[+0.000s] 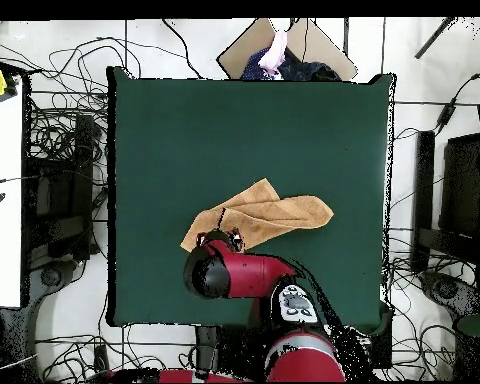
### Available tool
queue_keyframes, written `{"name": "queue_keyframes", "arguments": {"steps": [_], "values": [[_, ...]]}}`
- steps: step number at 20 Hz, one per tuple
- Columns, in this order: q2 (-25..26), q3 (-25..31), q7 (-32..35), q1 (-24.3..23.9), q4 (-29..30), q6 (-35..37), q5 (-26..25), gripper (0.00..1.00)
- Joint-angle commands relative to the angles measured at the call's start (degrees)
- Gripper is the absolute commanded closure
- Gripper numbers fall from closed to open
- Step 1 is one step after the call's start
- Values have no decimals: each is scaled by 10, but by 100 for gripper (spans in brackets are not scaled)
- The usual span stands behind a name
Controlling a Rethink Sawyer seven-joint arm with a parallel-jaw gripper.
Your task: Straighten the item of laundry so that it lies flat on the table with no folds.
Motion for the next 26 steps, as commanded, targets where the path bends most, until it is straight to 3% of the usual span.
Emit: {"name": "queue_keyframes", "arguments": {"steps": [1,6,14,26], "values": [[19,4,132,53,-10,2,45,0],[-41,-15,118,69,4,71,53,0],[22,-13,125,67,-18,3,54,0],[99,-154,139,196,-63,-100,134,0]]}}
